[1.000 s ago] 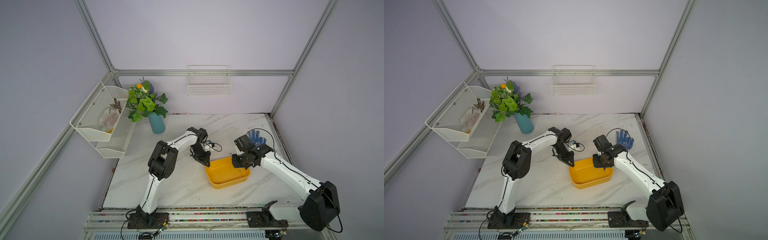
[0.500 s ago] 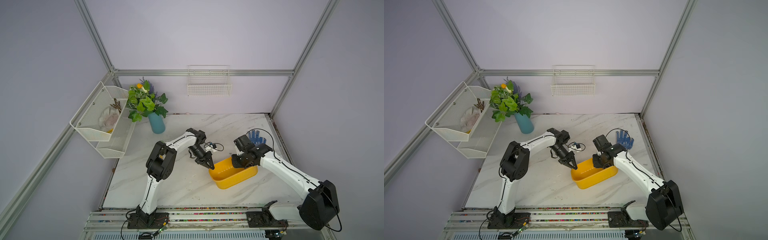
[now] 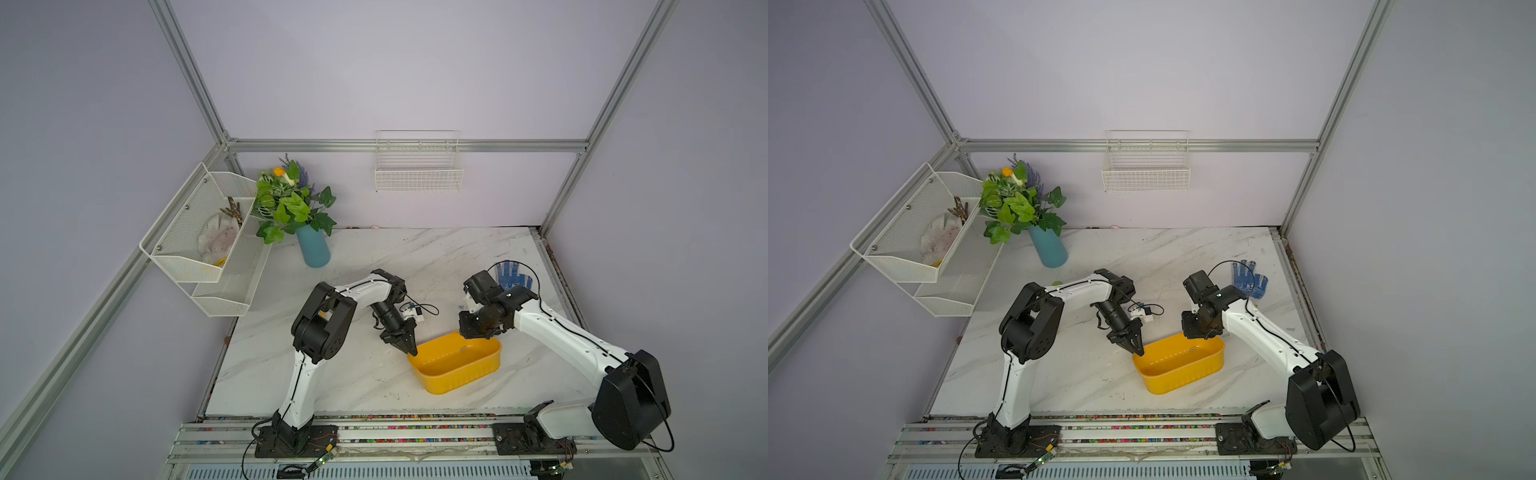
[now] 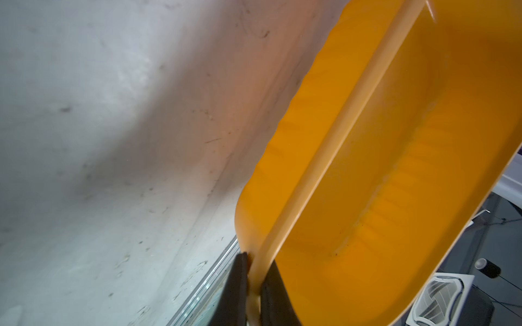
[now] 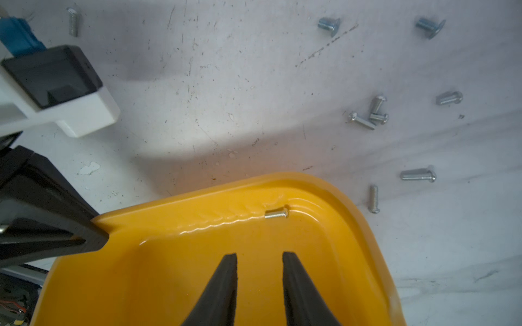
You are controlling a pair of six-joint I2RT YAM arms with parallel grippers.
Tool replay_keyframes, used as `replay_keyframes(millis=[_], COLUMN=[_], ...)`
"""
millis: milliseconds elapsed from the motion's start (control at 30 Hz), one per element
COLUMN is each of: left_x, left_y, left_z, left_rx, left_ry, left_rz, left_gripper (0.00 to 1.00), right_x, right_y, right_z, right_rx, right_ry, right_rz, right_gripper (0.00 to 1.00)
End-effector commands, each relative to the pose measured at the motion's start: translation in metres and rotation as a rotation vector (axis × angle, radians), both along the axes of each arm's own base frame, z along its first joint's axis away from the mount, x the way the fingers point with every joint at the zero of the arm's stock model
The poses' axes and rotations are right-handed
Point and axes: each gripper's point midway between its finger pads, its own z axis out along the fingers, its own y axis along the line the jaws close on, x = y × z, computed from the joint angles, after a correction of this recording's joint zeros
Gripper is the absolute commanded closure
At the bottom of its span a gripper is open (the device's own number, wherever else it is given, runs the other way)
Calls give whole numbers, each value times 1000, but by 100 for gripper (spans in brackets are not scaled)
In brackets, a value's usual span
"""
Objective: Take out the screws from the storage box
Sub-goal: Adjust the storage box at the center of the board.
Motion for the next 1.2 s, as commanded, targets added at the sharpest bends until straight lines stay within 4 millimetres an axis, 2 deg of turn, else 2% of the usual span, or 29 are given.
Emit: replay_keyframes(millis=[0, 167, 267, 433, 567, 700, 833, 933, 1167], left_x=[13, 35, 42, 49, 54, 56, 52, 51, 57], left_y=[17, 33, 34, 35, 40, 40, 39, 39, 33], left_z=[-1, -4, 2, 10, 16, 21, 17, 18, 33], left_rx=[86, 194, 195, 205, 231, 221, 220, 215, 171], left_ry=[-86, -196, -238, -284, -330, -369, -351, -346, -367], left_rz=[26, 46, 63, 74, 71, 84, 75, 74, 110], left_gripper=[90, 90, 90, 88, 81, 79, 73, 71, 60], right_x=[3, 2, -1, -3, -5, -4, 0, 6, 23], right_y=[3, 0, 4, 9, 13, 18, 21, 24, 27], right_z=[-1, -8, -15, -30, -43, -51, -53, -48, -45], right_rx=[9, -10, 3, -11, -35, -35, -37, -34, -74], right_ry=[-13, -15, -8, -6, -10, -15, -16, -50, -172], right_rz=[22, 31, 49, 69, 93, 93, 94, 104, 228], right_gripper=[67, 68, 68, 68, 69, 69, 69, 69, 67])
